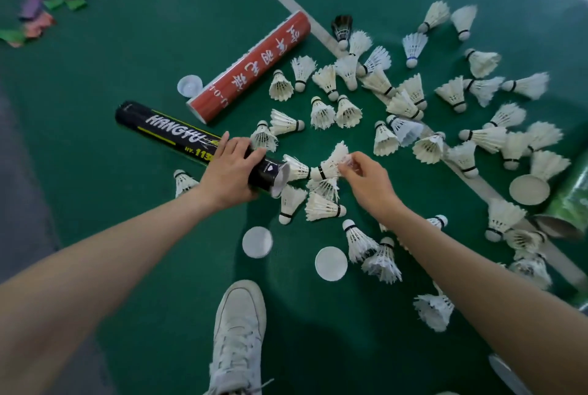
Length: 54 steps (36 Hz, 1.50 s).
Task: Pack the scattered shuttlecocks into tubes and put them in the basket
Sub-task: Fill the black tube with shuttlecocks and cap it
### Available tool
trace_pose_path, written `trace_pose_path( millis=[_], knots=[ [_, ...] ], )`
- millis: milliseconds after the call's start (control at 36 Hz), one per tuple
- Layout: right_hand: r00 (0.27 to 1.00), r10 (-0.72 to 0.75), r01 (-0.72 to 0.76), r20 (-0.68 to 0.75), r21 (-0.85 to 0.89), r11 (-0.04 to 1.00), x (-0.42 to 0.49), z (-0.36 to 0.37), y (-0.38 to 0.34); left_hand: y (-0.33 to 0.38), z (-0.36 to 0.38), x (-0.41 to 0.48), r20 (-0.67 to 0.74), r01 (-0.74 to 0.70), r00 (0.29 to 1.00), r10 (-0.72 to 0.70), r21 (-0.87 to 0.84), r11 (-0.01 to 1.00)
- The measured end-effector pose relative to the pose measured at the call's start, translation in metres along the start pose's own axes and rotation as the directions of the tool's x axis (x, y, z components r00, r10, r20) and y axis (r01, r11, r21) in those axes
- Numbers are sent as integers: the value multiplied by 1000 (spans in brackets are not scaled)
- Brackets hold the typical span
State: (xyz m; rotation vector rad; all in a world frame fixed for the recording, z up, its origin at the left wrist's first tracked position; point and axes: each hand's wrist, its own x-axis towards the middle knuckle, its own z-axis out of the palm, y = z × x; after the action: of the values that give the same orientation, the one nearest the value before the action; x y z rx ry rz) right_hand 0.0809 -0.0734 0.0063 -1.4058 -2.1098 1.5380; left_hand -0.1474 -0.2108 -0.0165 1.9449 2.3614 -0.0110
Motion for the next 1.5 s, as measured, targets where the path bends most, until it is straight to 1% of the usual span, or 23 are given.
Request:
trace_pose_path(
  millis=[83, 194, 278, 361, 472, 528, 611, 667, 750, 833, 944, 1028, 1083, 1222, 1250, 1278, 1306, 1361, 1389, 1417, 1444, 1472, 1500],
  knots=[
    [998, -38, 39, -40, 29, 999, -7, -17, -11, 17, -24, 13, -53, 31, 998, -35, -74, 997],
    [985, -81, 89, -153, 48, 995, -17, -42, -29, 49, -61, 34, -17, 87, 995, -94, -243, 966],
    [948, -205, 193, -243, -69, 979, -30, -63, -40, 72, -90, 47, -45, 87, 992, -115, -403, 911],
    [903, -276, 245, -329, -132, 960, -43, -83, -54, 92, -117, 55, -111, 9, 992, -60, -413, 911],
    [890, -323, 243, -322, -265, 933, -57, -108, -76, 113, -163, 62, -267, -86, 964, 4, -298, 951],
    [897, -316, 249, -311, -236, 939, -66, -116, -88, 121, -186, 64, -326, -130, 945, 39, -263, 956],
    [921, -284, 240, -268, -187, 953, -79, -122, -105, 132, -216, 62, -392, -163, 920, 26, -320, 933],
    [929, -290, 252, -230, -181, 951, -87, -126, -114, 139, -236, 60, -397, -159, 917, -32, -440, 884],
    [918, -339, 274, -207, -285, 918, -98, -133, -128, 148, -262, 56, -375, -149, 908, -185, -704, 695],
    [903, -370, 262, -217, -403, 877, -104, -140, -142, 151, -278, 53, -259, -110, 901, -348, -913, 393],
    [941, -297, 162, -162, -557, 815, -101, -144, -154, 145, -275, 55, -16, -21, 887, -461, -1000, -6],
    [949, -302, 155, -93, -697, 701, -99, -143, -147, 138, -264, 58, 166, 42, 863, -478, -965, -259],
    [948, -313, 163, -61, -751, 640, -95, -140, -140, 134, -254, 59, 271, 88, 827, -492, -927, -364],
    [934, -351, 152, -70, -810, 566, -76, -136, -129, 129, -229, 65, 450, 241, 759, -471, -865, -440],
    [935, -348, 145, -64, -829, 541, -73, -135, -127, 131, -221, 65, 520, 338, 747, -414, -834, -437],
    [939, -339, 138, -50, -850, 508, -70, -133, -125, 134, -213, 63, 585, 472, 727, -359, -806, -358],
    [944, -329, 136, -29, -874, 467, -68, -131, -122, 141, -205, 58, 635, 607, 704, -317, -770, -197],
    [953, -302, 141, 16, -908, 394, -57, -126, -113, 158, -184, 51, 611, 710, 705, -361, -615, 345],
    [958, -284, 146, 34, -912, 383, -51, -124, -109, 166, -174, 46, 490, 625, 773, -403, -478, 617],
    [957, -284, 164, 52, -908, 385, -51, -122, -108, 173, -170, 39, 293, 450, 885, -362, -344, 824],
    [955, -288, 183, 70, -904, 386, -53, -120, -107, 176, -166, 35, 106, 251, 966, -235, -187, 950],
    [948, -306, 208, 87, -897, 391, -53, -117, -107, 176, -164, 35, -26, 91, 995, -92, -26, 995],
    [942, -319, 235, 107, -888, 396, -51, -114, -105, 170, -154, 39, -78, -8, 997, 15, 100, 995]
  ],
)
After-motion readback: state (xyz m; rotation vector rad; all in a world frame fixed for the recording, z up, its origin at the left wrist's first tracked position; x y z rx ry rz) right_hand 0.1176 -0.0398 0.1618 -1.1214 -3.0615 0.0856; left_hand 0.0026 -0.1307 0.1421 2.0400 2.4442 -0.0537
